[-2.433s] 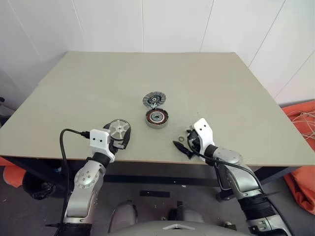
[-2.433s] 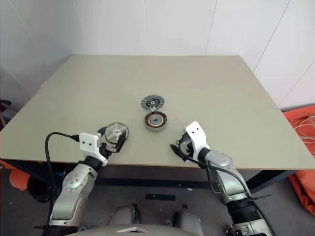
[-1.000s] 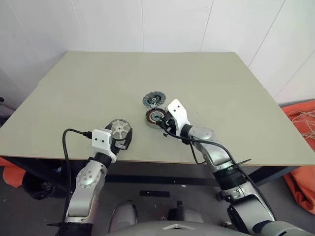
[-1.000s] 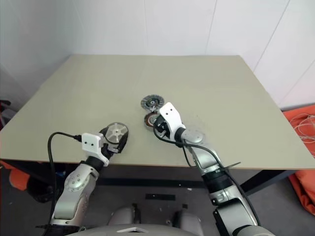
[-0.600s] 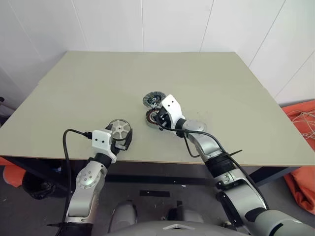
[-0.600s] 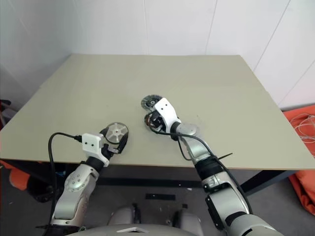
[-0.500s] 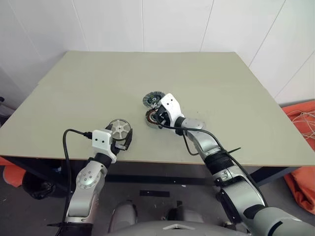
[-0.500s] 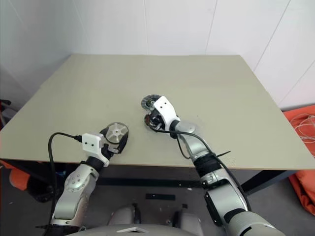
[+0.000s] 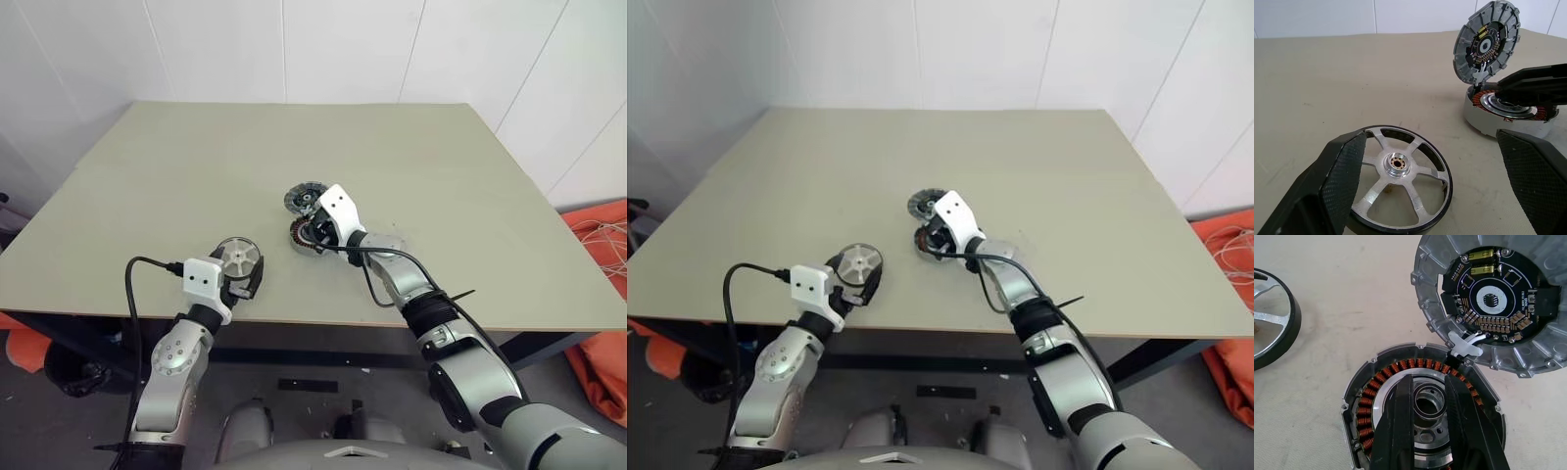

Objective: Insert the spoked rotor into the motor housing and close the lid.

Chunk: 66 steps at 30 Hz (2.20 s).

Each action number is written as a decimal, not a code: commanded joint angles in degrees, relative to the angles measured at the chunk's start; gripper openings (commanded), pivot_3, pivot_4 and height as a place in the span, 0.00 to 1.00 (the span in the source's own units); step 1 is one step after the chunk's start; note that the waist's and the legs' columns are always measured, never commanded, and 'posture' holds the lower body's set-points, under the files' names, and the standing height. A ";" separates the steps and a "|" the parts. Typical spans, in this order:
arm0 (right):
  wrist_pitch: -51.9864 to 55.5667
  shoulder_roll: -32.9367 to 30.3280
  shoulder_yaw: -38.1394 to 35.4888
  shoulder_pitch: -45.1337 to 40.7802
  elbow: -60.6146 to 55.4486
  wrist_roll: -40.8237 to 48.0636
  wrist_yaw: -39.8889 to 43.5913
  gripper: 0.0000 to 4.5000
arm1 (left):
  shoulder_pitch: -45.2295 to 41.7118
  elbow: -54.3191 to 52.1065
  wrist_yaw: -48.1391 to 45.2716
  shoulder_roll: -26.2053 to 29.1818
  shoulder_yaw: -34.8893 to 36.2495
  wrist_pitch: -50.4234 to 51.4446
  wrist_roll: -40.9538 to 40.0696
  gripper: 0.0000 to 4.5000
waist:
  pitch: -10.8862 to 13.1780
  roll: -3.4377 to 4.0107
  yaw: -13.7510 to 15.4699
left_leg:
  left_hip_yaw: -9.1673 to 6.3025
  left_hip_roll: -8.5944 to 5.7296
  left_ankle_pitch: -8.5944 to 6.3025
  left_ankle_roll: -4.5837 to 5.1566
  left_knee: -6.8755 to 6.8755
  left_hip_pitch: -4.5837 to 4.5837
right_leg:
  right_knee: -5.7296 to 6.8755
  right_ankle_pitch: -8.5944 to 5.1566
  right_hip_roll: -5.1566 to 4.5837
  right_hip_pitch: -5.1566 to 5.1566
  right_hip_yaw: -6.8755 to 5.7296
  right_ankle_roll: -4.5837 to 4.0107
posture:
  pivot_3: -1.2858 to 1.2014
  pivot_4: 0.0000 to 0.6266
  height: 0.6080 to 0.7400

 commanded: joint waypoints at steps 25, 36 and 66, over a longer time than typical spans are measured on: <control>1.70 1.00 -3.52 -1.36 -7.88 1.89 1.30 0.34 | -0.84 -1.95 0.22 -0.08 0.12 -0.32 -0.22 1.00 | 0.00 0.00 0.01 | 0.00 0.00 0.00 0.00 0.00 0.00 | 0.01 0.00 0.00 -0.01 0.00 -0.01 | 0.52 0.00 1.00; 3.67 0.26 -2.39 0.28 -10.51 0.77 1.53 0.01 | -0.93 -1.35 -0.01 0.04 0.33 -0.57 -0.33 1.00 | 0.00 0.00 0.03 | 0.00 0.00 0.00 0.00 0.00 -0.01 | 0.01 0.00 0.00 -0.01 0.00 -0.01 | 0.52 0.00 1.00; 4.41 0.16 -1.39 -0.69 -3.76 -2.02 1.07 0.01 | -1.40 -1.21 0.06 -0.02 0.24 -0.43 -0.08 1.00 | 0.00 0.00 0.01 | 0.00 0.00 0.00 -0.01 0.00 0.00 | 0.02 -0.01 0.00 -0.01 0.00 -0.01 | 0.52 0.00 1.00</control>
